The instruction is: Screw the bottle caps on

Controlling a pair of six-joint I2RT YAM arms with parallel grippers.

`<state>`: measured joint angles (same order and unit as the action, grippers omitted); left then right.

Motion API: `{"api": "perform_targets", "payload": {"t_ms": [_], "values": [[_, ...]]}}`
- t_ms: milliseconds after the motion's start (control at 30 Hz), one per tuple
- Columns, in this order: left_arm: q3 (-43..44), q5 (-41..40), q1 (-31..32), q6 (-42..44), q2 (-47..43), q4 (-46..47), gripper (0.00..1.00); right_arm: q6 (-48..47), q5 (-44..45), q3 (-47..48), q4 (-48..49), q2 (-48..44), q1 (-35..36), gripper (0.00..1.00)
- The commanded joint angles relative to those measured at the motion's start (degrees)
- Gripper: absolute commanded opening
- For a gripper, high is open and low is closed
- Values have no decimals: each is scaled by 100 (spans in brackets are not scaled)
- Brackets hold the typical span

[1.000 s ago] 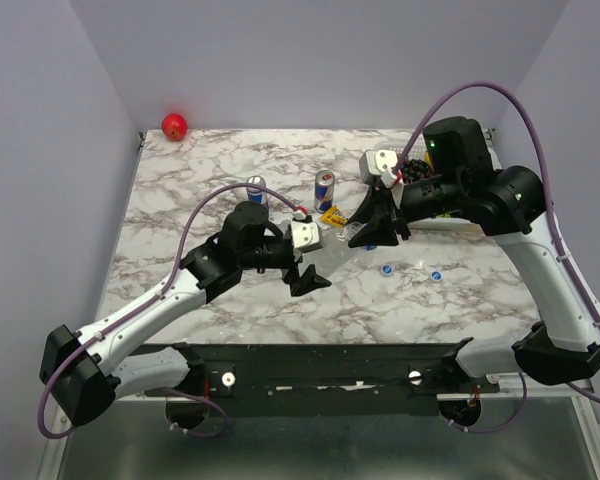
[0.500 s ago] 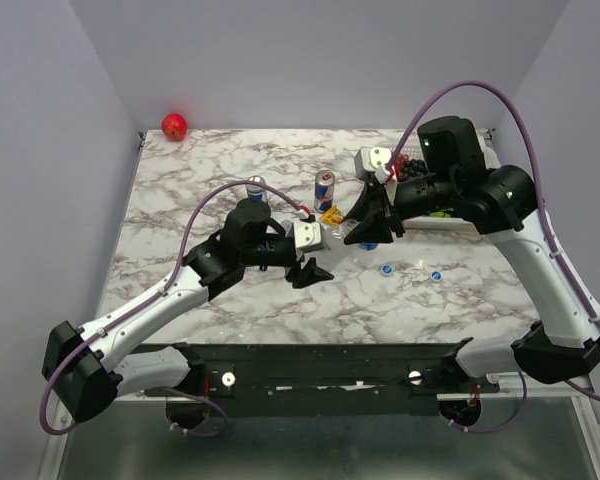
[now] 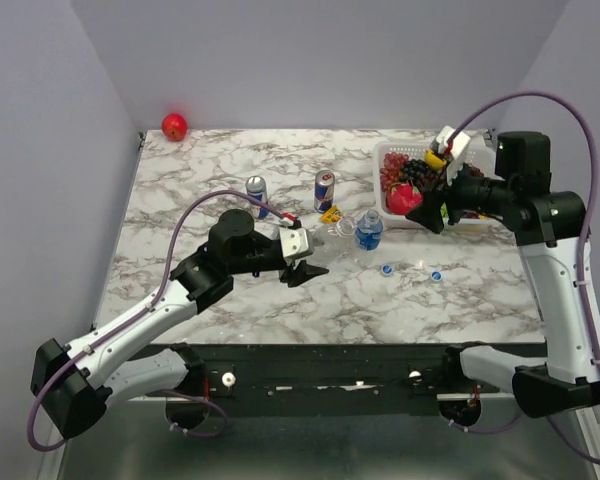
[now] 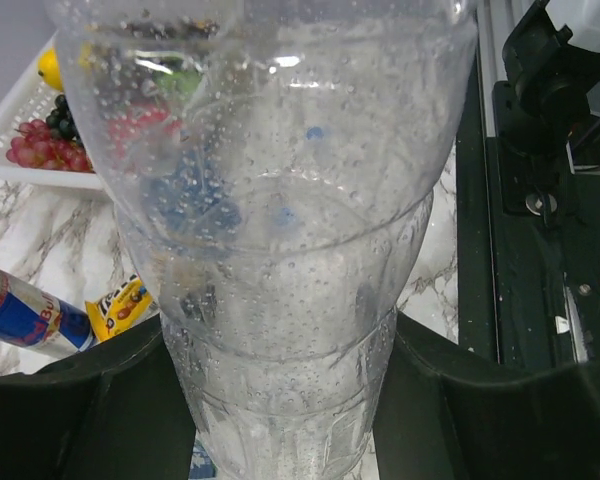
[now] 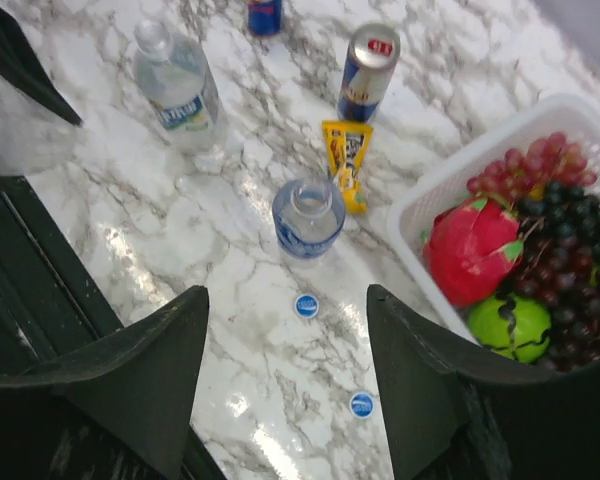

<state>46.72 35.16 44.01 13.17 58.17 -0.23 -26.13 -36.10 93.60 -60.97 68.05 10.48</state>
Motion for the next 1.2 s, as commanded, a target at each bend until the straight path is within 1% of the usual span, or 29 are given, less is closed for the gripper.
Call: {"api": "perform_targets", "payload": {"t_ms": [0, 33, 67, 133, 200, 267, 300, 333, 367, 400, 433, 500, 533, 633, 900, 1167], "values": [[-119, -176, 2, 221, -201, 155, 6, -865, -126, -1167, -38, -134, -476, 71], [-102, -211, 11, 213, -210, 155, 0, -981, 14, -1534, 14, -143, -546, 71], [-93, -237, 3, 204, -227, 172, 0, -1095, 32, -1695, 50, -152, -651, 70], [-23, -342, 2, 186, -262, 190, 0, -1464, -11, -2020, 164, -100, -1160, 68], [56, -439, -6, 151, -289, 207, 0, -1919, 67, -2363, 182, 189, -1608, 64], [197, -606, -15, 63, -271, 243, 0, -2350, 409, -2713, 208, 427, -1759, 59], [258, -694, -24, 11, -245, 208, 0, -2823, 576, -2864, 234, 594, -1786, 56], [424, -790, -24, -7, -228, 155, 0, -2993, 952, -3048, 487, 621, -1786, 57], [530, -826, -41, 1, -193, -106, 0, -3160, 1112, -3285, 655, 648, -1786, 57], [610, -844, -85, -7, -140, -187, 0, -3483, 1235, -3652, 796, 665, -1795, 61], [697, -844, -112, -68, -139, -231, 0, -3634, 1454, -3848, 1110, 692, -1786, 63], [768, -791, -173, -51, -96, -346, 0, -4055, 1561, -4199, 1289, 744, -1786, 67], [838, -782, -191, -51, -87, -407, 0, -4084, 1666, -4279, 1542, 779, -1786, 68], [900, -739, -270, -95, -8, -531, 0, -4163, 1685, -4377, 1772, 981, -1786, 70], [979, -712, -358, -165, 185, -434, 0, -4181, 1711, -4447, 2106, 1491, -1786, 70], [980, -738, -384, -157, 247, -452, 0, -4278, 1606, -4641, 2247, 1597, -1786, 70]]}}
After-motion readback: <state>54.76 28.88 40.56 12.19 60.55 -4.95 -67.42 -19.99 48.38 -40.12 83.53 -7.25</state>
